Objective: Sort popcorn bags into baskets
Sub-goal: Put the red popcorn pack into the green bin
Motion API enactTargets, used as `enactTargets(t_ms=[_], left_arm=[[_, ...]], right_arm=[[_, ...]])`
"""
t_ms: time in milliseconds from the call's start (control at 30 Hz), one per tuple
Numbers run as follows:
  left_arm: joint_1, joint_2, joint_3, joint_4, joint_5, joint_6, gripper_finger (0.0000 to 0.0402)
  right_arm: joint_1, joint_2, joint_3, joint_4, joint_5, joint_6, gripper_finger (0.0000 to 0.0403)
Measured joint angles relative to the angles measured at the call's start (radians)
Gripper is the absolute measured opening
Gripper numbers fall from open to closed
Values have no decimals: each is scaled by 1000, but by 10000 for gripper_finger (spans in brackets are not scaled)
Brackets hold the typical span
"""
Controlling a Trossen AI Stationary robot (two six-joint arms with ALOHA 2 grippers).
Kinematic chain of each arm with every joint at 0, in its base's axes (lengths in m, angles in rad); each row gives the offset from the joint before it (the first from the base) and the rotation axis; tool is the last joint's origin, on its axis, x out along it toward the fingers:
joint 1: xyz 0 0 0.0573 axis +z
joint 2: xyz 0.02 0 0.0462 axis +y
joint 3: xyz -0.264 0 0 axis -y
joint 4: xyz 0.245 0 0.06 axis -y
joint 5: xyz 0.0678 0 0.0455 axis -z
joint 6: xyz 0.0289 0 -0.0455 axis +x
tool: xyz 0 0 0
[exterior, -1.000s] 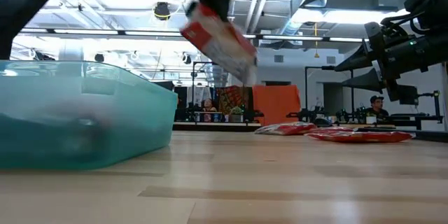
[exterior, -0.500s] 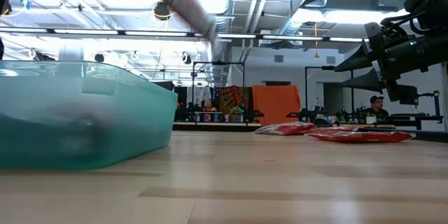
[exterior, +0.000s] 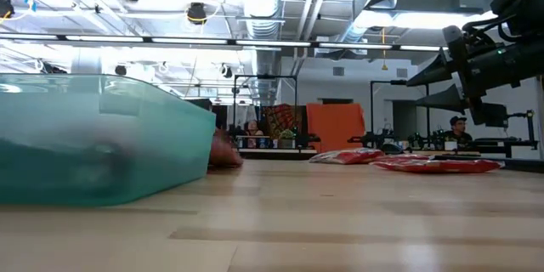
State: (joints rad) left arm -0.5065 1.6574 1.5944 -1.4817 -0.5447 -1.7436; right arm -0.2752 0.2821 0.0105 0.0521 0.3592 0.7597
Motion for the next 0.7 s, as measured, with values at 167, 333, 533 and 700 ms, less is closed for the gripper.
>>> enactTargets(t_ms=[167,333,533,700], left_arm=[[16,-18,-61,78,9,-40,37],[85,-57,-61,104,-10,117,117],[306,-99,-61,112,-19,306,231],[503,-88,-124,343,44,560,276]], right_arm=[[0,0,0,3,-120,3,249],[6,43,0,6,-156,4,249],[26,90,5,8,-152,35,249],[33,142,6,8,-150,27,249]])
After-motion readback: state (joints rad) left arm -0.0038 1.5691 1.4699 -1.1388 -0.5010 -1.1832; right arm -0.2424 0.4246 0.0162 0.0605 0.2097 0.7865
